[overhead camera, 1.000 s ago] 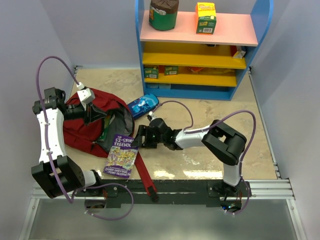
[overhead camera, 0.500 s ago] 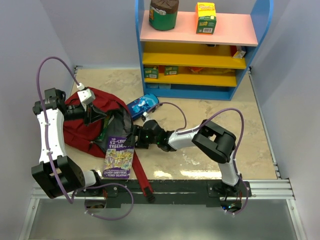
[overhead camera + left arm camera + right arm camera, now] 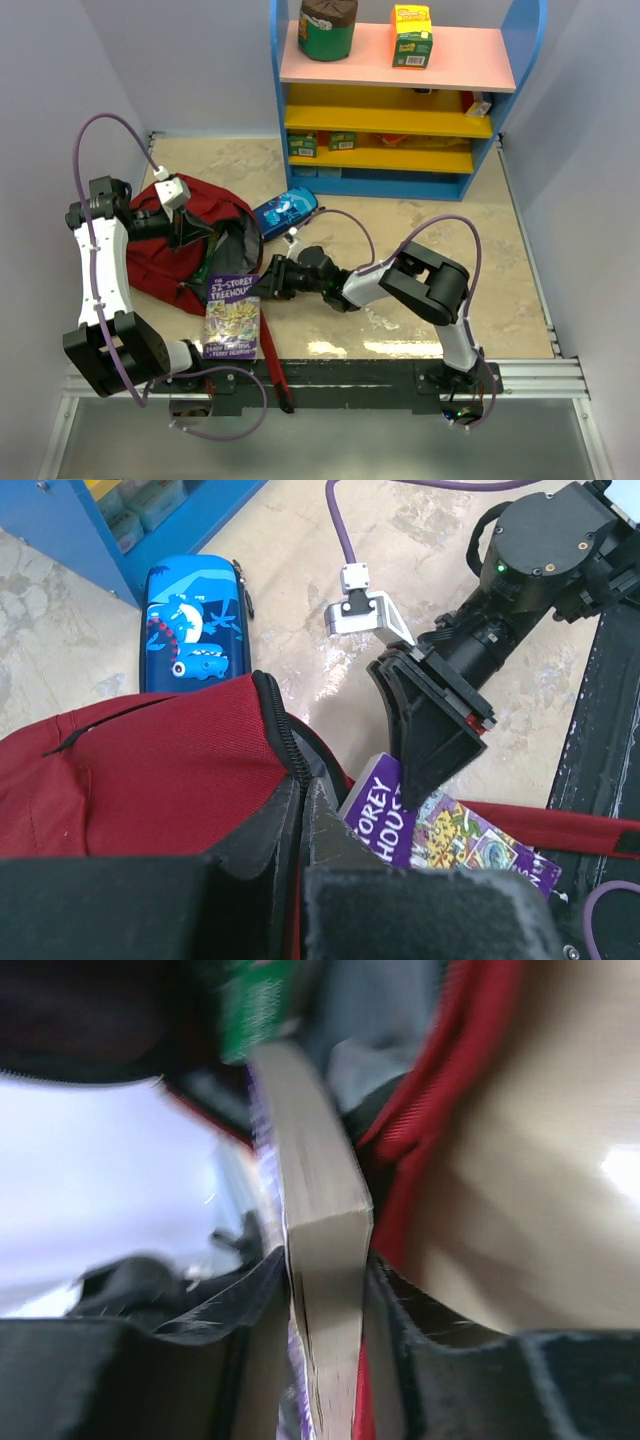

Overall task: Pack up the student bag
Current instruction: Pick up the book from the center of the board.

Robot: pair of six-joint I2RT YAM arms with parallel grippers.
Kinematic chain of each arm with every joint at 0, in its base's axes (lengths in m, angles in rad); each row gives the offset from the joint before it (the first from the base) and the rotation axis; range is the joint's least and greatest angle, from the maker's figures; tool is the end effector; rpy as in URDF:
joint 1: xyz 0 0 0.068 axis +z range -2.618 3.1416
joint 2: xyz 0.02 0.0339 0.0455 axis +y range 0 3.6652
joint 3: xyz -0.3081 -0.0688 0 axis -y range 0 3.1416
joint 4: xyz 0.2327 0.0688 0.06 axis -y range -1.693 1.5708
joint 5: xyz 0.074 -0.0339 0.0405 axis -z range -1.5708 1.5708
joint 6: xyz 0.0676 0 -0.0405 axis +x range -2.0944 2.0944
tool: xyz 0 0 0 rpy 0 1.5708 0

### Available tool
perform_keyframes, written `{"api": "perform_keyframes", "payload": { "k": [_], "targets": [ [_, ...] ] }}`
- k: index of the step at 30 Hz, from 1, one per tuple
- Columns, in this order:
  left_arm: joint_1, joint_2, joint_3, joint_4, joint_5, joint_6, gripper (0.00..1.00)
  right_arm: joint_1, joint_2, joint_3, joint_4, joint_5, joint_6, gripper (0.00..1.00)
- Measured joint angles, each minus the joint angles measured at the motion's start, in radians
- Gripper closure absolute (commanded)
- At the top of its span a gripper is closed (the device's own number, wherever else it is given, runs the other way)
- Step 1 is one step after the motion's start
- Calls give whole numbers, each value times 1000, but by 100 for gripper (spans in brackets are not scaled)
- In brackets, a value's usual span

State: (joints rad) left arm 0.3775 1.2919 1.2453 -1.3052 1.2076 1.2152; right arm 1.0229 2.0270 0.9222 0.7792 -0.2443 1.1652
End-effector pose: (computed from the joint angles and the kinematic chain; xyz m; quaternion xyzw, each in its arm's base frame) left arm 0.2015 0.0119 0.3631 0.3895 0.7223 -0.3304 0.4663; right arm 0.2184 0.3894 0.1645 -0.0136 0.8093 0.5597 0.1777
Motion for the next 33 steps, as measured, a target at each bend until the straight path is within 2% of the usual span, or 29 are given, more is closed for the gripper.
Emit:
{"api": "perform_keyframes", "payload": {
  "k": [7,12,16,21,24,25,26,29,33],
  "targets": [
    [0,0,0,0,0,-2,100,24,63,68,111,-153,-38,50],
    [0,0,0,0,0,-3,100,36,76,73,108,-173,-69,58],
    [0,0,0,0,0,-3,100,46,55,81,34,-159,-114,61],
    [0,0,0,0,0,-3,100,68,-92,81,-203,-109,-201,59],
    [0,0,0,0,0,-2,100,87,-158,80,-275,-78,-234,59],
    [0,0,0,0,0,-2,100,94,-165,80,-289,-65,-240,62],
    [0,0,0,0,0,-2,100,102,-166,80,-302,-51,-244,75],
    [0,0,0,0,0,-2,100,122,-164,78,-344,-5,-248,93],
    [0,0,0,0,0,-2,100,129,-192,58,-354,47,-254,100]
  ]
}}
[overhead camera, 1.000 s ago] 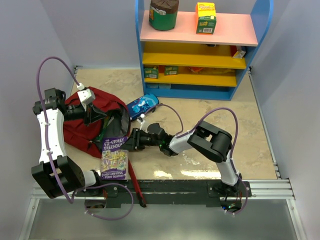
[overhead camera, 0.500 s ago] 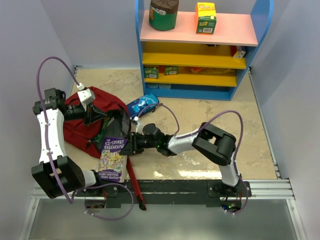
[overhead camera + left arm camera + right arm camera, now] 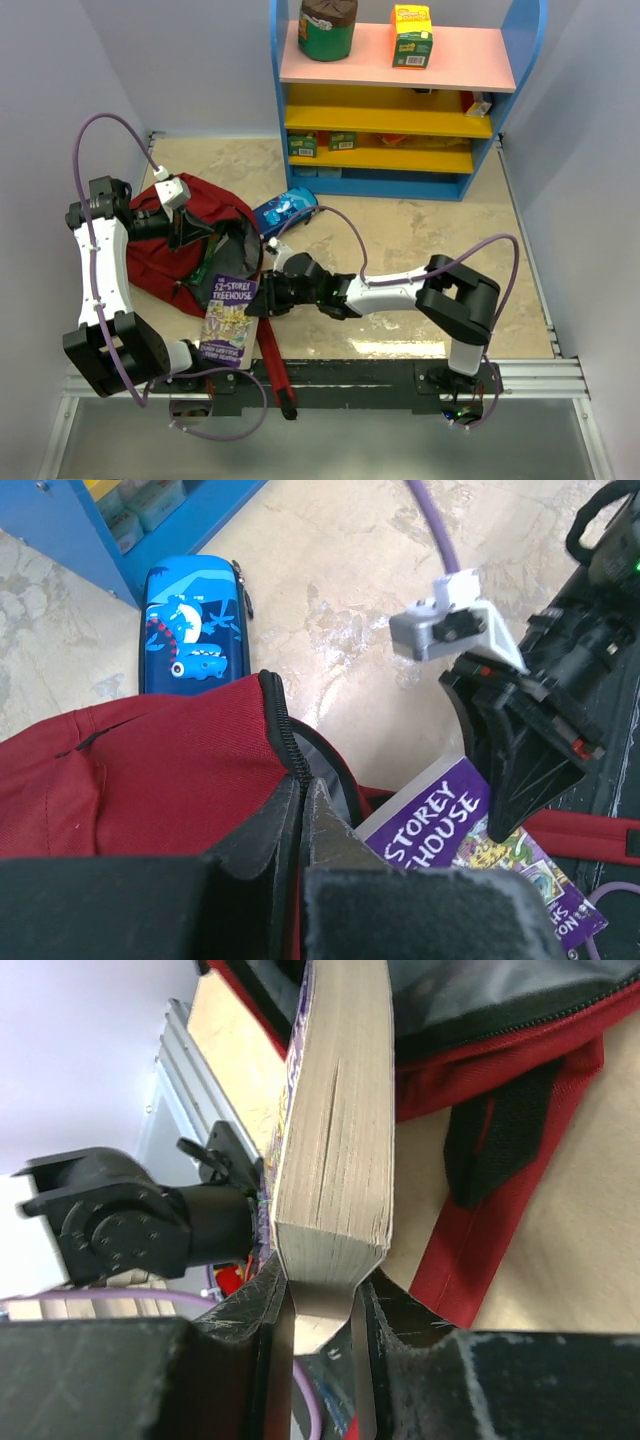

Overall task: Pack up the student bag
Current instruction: Pick up the book from the center of the board, then place the book in the student bag.

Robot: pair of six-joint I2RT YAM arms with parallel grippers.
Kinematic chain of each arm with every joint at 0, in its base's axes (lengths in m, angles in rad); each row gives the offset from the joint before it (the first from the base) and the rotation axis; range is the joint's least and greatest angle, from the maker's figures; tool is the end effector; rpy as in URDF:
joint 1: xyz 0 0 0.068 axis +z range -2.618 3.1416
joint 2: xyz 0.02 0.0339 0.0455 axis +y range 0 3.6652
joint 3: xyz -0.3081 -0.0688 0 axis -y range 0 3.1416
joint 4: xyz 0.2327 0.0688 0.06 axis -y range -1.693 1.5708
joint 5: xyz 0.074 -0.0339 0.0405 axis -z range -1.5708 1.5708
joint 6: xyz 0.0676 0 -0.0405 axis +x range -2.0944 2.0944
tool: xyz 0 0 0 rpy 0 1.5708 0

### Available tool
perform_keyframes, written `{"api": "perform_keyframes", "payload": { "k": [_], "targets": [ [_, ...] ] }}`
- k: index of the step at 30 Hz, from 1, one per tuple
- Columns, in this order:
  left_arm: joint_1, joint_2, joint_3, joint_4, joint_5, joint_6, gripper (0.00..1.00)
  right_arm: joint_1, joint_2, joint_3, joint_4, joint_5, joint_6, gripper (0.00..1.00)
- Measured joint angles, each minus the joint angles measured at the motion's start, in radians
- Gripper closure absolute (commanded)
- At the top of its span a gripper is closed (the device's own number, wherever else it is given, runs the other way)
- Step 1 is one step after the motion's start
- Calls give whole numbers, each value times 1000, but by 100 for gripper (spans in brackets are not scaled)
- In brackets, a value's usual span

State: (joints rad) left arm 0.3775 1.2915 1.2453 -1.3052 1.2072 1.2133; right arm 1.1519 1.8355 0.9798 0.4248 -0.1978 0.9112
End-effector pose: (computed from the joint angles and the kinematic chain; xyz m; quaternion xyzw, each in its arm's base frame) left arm 0.2014 0.0119 0.3632 0.3889 0.7227 -0.3306 0.4660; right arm 0.1611 0.3945 0.2159 -0.1535 0.8254 0.5034 0.2044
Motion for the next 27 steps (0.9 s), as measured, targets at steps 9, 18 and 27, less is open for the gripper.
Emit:
{"api": "perform_keyframes", "payload": {
  "k": [9,18,27],
  "targets": [
    [0,0,0,0,0,-7,100,-174,-30,82,-21,-94,-61,100],
    [0,-8,1,1,-1,-24,100,-392,394,276,462,-443,220,100],
    [0,-8,3,1,-7,-24,100,-378,510,331,732,-627,518,100]
  ]
}}
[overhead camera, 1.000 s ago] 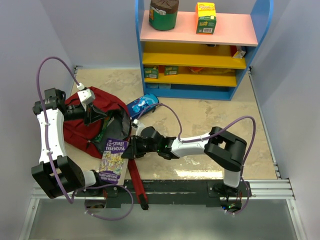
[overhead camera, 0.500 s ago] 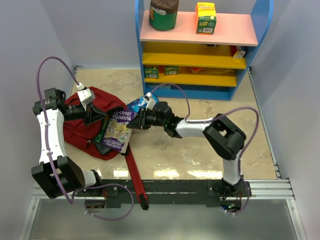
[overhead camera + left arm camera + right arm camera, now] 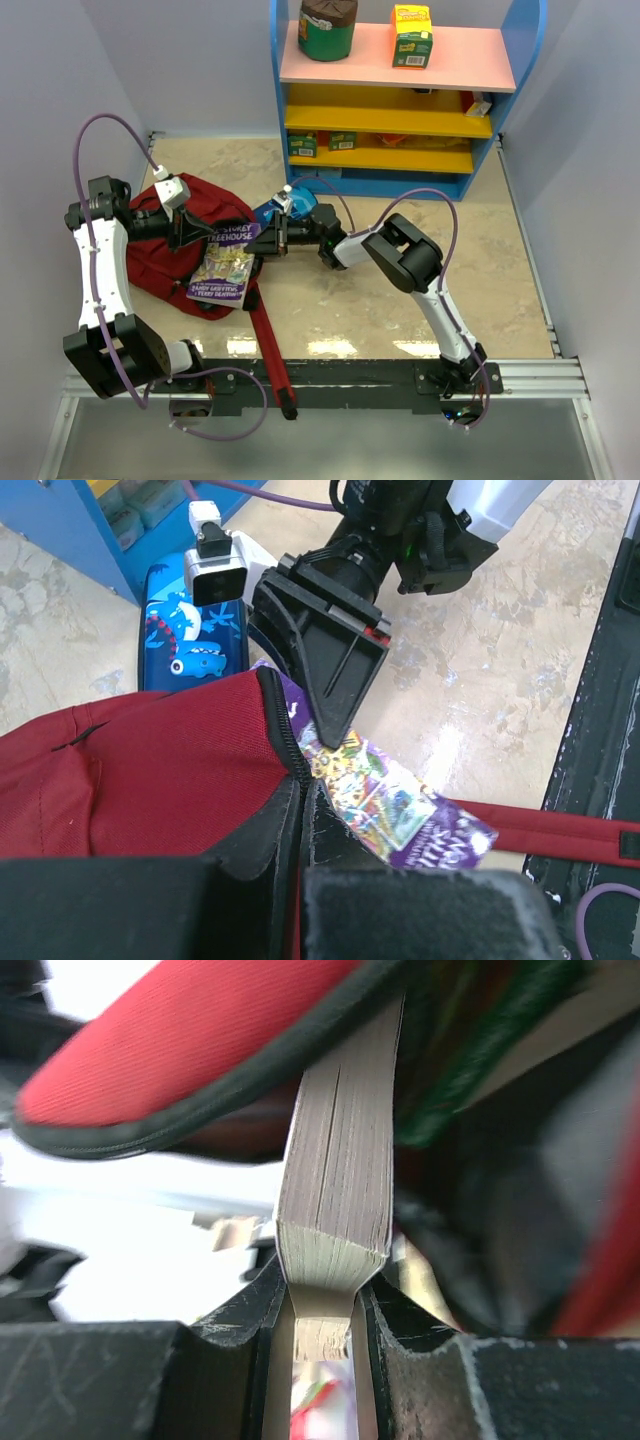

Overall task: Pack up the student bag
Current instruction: Place the book in the student bag.

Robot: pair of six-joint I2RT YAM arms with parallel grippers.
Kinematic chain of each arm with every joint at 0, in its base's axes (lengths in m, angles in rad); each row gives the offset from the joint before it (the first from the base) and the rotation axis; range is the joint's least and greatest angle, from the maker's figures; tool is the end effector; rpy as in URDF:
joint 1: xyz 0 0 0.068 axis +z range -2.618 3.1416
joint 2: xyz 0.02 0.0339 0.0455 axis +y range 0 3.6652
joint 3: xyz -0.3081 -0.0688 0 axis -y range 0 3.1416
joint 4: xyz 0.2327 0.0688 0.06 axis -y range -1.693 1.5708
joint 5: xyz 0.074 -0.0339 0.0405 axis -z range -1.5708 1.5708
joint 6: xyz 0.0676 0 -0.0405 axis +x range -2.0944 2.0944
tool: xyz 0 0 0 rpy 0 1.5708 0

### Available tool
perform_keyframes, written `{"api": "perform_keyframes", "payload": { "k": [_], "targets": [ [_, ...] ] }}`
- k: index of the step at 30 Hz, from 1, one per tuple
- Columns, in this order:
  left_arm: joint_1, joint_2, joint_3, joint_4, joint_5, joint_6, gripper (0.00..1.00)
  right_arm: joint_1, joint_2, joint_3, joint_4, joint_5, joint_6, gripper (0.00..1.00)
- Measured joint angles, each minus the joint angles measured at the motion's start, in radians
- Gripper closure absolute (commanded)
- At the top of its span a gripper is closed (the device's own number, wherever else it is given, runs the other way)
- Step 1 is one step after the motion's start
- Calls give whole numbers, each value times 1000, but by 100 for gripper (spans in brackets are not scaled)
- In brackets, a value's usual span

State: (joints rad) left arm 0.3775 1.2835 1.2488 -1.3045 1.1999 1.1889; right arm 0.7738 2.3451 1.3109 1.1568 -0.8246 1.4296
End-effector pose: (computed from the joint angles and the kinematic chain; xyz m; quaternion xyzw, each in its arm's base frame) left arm 0.1998 0.0114 0.3650 0.3835 0.7275 -0.3301 0.4633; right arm 0.3408 0.4024 0.1791 -0.0887 0.6713 0.7322 0.0735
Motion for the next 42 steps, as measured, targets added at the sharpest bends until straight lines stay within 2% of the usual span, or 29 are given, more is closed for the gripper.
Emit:
{"api": "perform_keyframes", "payload": {
  "k": [6,11,19,23,27,30,31,32,33,34,35,36,37,42],
  "targets": [
    [0,0,1,0,1,0,100,-3,0,10,74,-56,148,100],
    [0,0,8,0,1,-2,100,3,-3,9,69,55,121,100],
    [1,-3,37,4,0,-21,100,34,-121,45,-289,330,-132,100],
    [1,-5,37,4,0,-20,100,45,-160,65,-373,393,-190,100],
    [1,-6,37,5,0,-19,100,83,-142,102,-430,460,-205,100],
    [1,-6,37,4,1,-20,100,143,-58,254,-523,547,-211,100],
    [1,-6,37,4,1,-20,100,166,-30,297,-545,576,-208,96],
    [1,-6,37,3,1,-21,100,192,-6,329,-566,602,-205,87],
    [1,-7,37,1,0,-22,100,216,10,349,-588,625,-203,51],
    [1,-7,37,0,-2,-22,100,236,24,372,-622,643,-201,35],
    [1,-7,37,-1,-4,-22,100,249,35,393,-652,657,-201,26],
    [1,-8,35,-3,-6,-22,100,262,40,414,-690,670,-211,9],
    [1,-8,34,-3,-6,-21,100,274,39,421,-716,684,-215,2],
    [1,-14,29,-2,-5,-18,100,266,-32,332,-761,704,-262,2]
  ]
}}
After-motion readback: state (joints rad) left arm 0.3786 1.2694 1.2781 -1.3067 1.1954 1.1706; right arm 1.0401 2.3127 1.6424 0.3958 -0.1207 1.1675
